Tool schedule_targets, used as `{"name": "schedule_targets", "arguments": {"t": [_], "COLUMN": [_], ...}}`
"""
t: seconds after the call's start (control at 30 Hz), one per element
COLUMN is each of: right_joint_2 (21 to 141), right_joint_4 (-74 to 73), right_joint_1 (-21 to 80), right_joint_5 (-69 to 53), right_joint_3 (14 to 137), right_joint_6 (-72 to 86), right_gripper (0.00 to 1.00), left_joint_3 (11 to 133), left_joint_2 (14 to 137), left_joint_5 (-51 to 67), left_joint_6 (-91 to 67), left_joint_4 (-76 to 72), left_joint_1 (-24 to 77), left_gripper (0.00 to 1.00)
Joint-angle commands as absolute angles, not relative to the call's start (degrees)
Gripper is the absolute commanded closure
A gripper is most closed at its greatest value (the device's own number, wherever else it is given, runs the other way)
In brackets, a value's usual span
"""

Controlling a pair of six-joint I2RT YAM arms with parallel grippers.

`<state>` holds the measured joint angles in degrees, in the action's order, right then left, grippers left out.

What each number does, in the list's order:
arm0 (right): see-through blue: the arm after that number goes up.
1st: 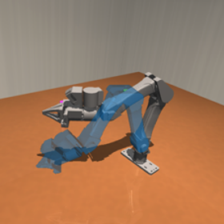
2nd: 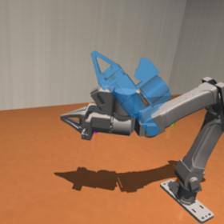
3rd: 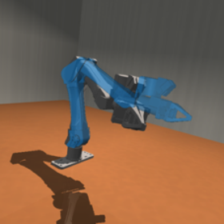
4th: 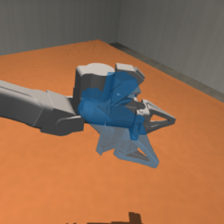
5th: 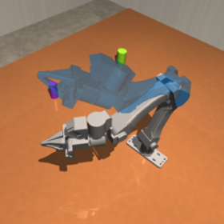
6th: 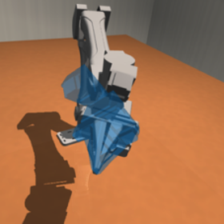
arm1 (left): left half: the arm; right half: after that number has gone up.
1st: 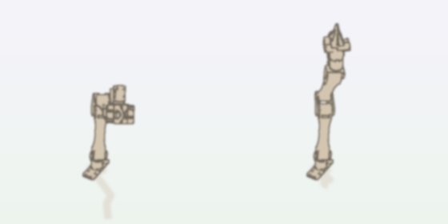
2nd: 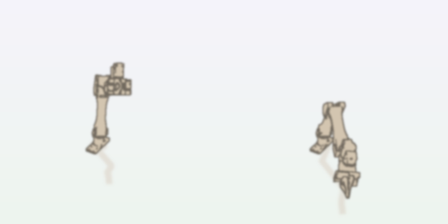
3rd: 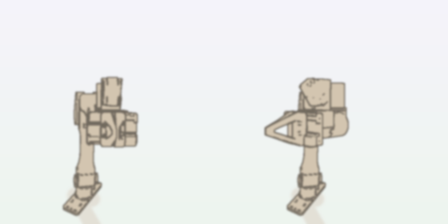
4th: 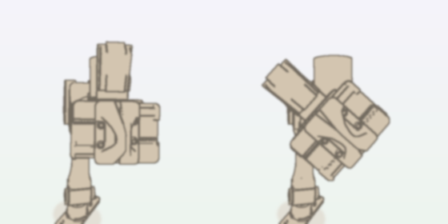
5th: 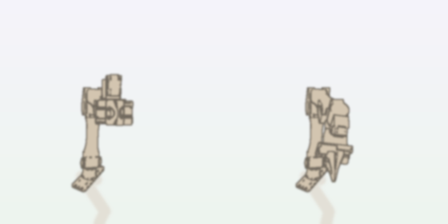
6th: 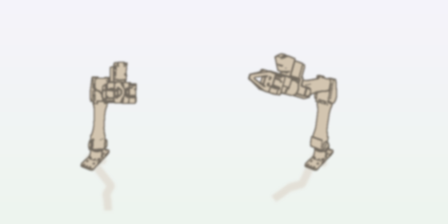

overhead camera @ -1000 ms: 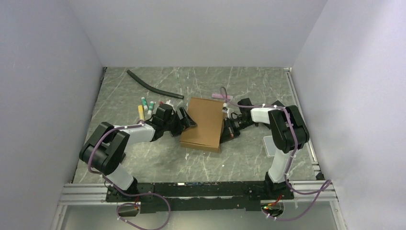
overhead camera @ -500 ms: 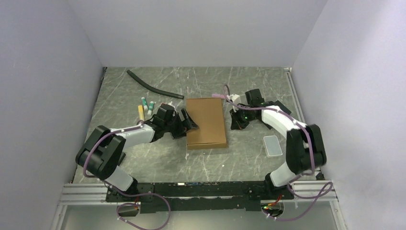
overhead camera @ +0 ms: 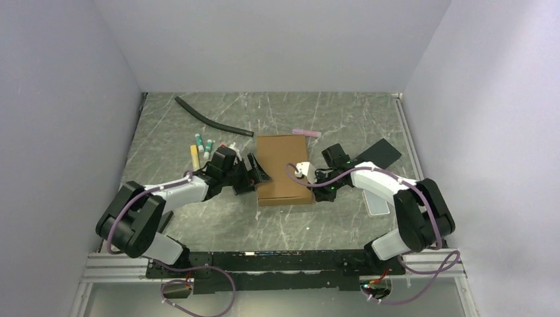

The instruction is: Fold the paper box

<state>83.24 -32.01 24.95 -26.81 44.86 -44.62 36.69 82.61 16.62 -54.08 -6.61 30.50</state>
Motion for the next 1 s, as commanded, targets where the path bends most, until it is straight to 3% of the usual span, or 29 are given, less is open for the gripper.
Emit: {"name": "schedule_targets", "arguments": {"t": [0.0,0.2,0.37,0.53,0.67,0.8,0.83,0.97], "right_joint_2": [85.82,87.61,84.87,78.00,67.63,58.66,57.05,51.80], "right_joint_4": [-30.37,-25.99,-24.28,-30.97,-32.91,-34.11,-34.37,-32.70], "right_joint_1": [27.96,27.92,24.65,21.29,10.03,-0.37,-2.40,-8.79], "right_joint_5": [-28.88,-34.56,-31.91,-29.64,-35.03,-36.95,-37.29,-42.28], "right_joint_3": [47.63,50.26,48.62,47.93,49.13,54.98,56.78,62.68], "right_joint_6": [-44.18,-34.73,-34.69,-42.88,-42.69,-39.56,-38.18,-27.91], "right_gripper": [1.00,1.00,1.00,1.00,1.00,1.00,0.96,0.30], "left_joint_3": [35.69,36.05,36.23,40.69,42.17,43.35,44.43,51.45], "left_joint_2": [86.57,92.93,91.40,82.61,71.28,60.34,58.43,54.48], "left_joint_5": [20.38,22.77,21.44,13.95,7.96,11.89,13.73,18.64], "left_joint_6": [-54.48,-57.41,-57.11,-48.58,-42.21,-36.97,-35.75,-30.12], "left_joint_4": [-11.84,-18.80,-17.80,-2.43,7.18,10.54,11.53,20.28], "left_joint_1": [31.37,35.75,36.18,33.67,29.11,23.51,22.09,16.73], "left_gripper": [0.08,0.09,0.09,0.06,0.01,0.01,0.01,0.01]}}
